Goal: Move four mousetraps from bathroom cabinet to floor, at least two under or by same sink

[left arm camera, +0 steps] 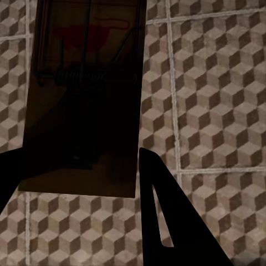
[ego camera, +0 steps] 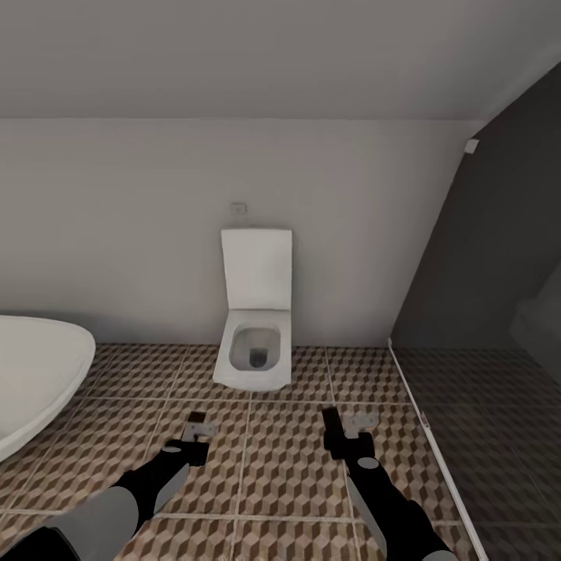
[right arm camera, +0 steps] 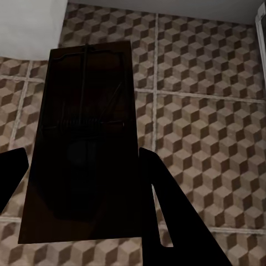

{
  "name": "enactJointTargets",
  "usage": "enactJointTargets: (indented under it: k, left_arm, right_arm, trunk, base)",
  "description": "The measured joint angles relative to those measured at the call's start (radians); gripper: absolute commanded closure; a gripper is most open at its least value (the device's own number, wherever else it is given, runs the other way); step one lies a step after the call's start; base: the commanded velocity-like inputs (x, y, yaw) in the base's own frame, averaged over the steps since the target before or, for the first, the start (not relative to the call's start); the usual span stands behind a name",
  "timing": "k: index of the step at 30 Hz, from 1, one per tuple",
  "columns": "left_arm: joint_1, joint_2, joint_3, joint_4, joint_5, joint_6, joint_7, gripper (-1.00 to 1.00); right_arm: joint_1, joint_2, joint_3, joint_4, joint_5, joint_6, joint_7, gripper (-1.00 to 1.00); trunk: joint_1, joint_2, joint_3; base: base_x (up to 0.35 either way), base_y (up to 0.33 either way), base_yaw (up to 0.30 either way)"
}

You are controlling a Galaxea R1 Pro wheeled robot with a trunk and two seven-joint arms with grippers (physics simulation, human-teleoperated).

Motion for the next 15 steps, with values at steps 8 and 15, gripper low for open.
enactJointTargets:
  k: [8,15]
  left_arm:
    - [0.0,0.0,0.0,0.0,0.0,0.0,0.0,1.0]
    - [0.0,0.0,0.0,0.0,0.0,0.0,0.0,1.0]
  right_arm:
    - [0.0,0.0,0.0,0.0,0.001,0.0,0.0,1.0]
    - [0.0,0.0,0.0,0.0,0.0,0.0,0.0,1.0]
  trunk:
    - [0.031,-0.056,-0.038]
    - [0.058,-0.105,-0.071]
  base:
    - [0.0,0.0,0.0]
    - [0.0,0.0,0.0]
